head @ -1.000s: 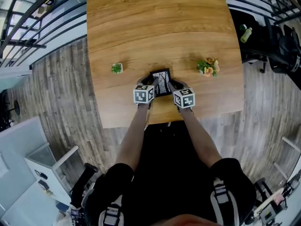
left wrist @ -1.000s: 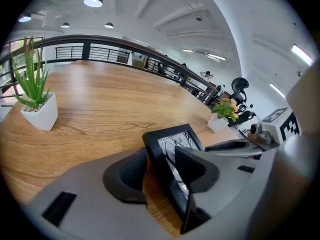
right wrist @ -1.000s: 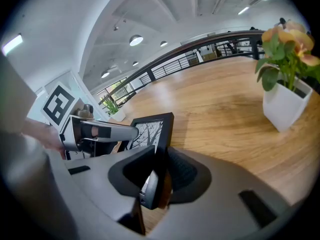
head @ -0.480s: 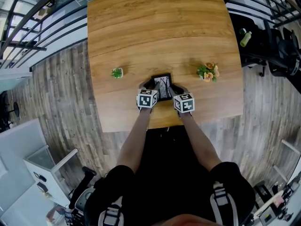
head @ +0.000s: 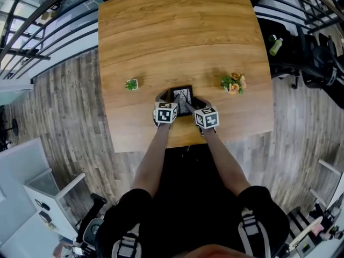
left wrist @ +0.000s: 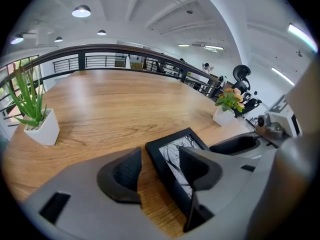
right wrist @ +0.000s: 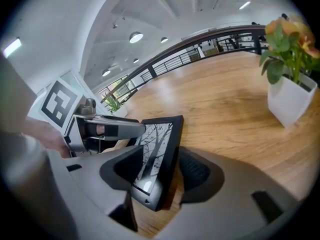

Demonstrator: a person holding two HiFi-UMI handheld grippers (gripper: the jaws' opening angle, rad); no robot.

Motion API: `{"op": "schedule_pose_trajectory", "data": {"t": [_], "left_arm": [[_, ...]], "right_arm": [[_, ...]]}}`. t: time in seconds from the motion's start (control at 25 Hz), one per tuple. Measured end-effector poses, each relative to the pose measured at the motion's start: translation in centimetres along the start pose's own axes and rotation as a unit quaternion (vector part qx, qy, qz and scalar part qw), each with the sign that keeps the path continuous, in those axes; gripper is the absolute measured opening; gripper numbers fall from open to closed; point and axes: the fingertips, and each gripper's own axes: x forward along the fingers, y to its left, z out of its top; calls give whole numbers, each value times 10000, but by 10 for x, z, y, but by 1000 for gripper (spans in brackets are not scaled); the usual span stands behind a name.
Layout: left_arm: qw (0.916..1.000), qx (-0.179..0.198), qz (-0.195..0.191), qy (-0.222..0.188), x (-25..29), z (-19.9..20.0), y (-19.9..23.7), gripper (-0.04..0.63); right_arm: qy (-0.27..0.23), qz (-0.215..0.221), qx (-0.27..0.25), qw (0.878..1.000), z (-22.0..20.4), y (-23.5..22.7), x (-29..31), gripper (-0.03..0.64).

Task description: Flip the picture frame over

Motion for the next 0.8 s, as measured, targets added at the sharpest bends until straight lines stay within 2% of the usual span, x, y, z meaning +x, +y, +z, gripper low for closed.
{"op": "schedule_pose_trajectory", "data": {"t": [0.16,0.32,0.52,0.6,0.8], "left_arm": [[9999,120,0,-27,-9,2,2,244],[9999,104,11,-112,-24,-1,6,244],[9992,117,60,-369,-43,8,10,242],[9988,45,71,-483,-52,11,14,240],[9976,-107,60,-682,-77,9,21,111]], "right_arm": [[-21,-79,133,9999,-1,-2,-5,242],[-115,-187,144,9997,0,0,-16,204],[-249,-77,-33,9997,12,9,-28,41],[-323,-92,-218,9992,20,14,-33,6],[-445,-309,-658,9964,37,21,-50,6]]}}
